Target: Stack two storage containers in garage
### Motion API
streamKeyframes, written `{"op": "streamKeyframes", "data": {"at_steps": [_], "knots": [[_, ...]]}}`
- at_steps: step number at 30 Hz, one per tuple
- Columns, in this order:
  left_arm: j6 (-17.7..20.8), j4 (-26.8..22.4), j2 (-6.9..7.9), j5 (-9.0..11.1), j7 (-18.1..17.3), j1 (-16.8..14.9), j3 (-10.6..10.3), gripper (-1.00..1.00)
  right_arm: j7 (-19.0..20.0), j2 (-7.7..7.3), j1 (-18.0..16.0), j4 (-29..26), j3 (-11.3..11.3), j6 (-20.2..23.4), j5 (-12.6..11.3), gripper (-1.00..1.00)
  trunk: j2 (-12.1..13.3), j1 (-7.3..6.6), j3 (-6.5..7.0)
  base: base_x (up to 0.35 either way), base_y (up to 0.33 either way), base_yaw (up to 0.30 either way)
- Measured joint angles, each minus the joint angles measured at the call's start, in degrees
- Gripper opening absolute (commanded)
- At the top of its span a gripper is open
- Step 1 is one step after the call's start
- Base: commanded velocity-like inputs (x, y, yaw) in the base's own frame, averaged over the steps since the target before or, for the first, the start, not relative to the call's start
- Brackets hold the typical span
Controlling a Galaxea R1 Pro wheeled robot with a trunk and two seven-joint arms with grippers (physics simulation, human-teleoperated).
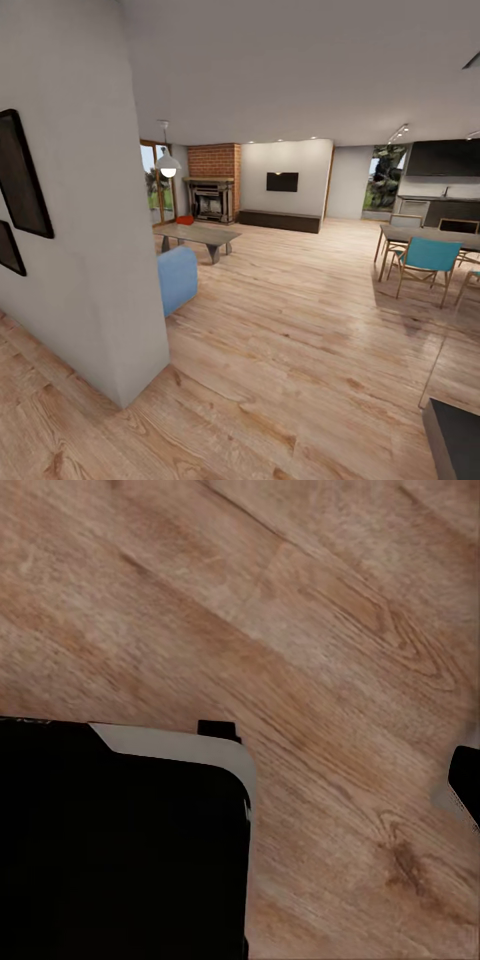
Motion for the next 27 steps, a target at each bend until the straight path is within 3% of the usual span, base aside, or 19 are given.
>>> {"op": "streamKeyframes", "data": {"at_steps": [27], "knots": [[0.0, 0.0, 0.0, -0.1, 0.0, 0.0, 0.0, 1.0, 0.0, -0.01, 0.0, 0.0, -0.1, 0.0, 0.0, 1.0, 0.0, 0.0, 0.0, 0.323, 0.0, 0.0]]}}
